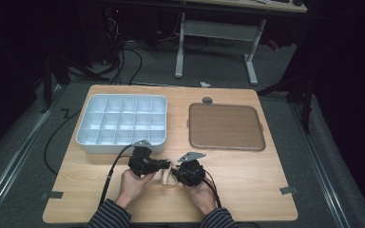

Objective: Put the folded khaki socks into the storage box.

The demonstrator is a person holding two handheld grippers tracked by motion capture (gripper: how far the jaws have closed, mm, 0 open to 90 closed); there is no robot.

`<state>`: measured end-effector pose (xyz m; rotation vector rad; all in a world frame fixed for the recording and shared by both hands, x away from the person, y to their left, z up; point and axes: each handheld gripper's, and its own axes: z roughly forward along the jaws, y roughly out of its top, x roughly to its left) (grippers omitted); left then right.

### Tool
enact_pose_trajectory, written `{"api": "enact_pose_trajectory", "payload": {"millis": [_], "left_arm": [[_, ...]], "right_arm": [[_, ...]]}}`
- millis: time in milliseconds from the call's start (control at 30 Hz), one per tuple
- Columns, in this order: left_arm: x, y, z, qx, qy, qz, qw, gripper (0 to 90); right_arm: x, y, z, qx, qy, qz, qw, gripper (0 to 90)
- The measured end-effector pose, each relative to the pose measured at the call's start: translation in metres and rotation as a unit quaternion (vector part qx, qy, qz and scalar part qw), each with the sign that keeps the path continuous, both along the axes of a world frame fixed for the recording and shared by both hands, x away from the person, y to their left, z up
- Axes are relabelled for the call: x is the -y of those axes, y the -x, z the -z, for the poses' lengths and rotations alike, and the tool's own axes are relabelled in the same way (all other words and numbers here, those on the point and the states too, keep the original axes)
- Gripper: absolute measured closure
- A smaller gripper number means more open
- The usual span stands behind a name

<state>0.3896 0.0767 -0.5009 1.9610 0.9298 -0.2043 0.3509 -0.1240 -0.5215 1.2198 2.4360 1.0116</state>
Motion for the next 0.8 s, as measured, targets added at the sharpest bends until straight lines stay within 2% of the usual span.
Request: {"api": "enact_pose_trajectory", "payload": {"millis": [267,400,667,800], "left_arm": [[0.008,-0.002,0.0,0.003,0.001,0.0,1.0,85.1],[0.012,-0.003,-0.002,0.008,-0.005,0.006,0.9999,85.1],[0.014,-0.007,0.005,0.006,-0.019,-0.002,0.9998,85.1],[0.014,-0.008,0.007,0.006,-0.029,-0.004,0.9996,85.1]], "right_arm": [[-0.001,-0.001,0.001,0.002,-0.004,-0.009,1.0,76.8],[-0.001,-0.001,0.001,0.002,-0.005,-0.009,0.9999,76.8],[-0.001,-0.001,0.001,0.002,-0.007,-0.01,0.9999,76.4],[-0.002,0.002,0.0,0.013,0.006,-0.006,0.9999,71.1]]}}
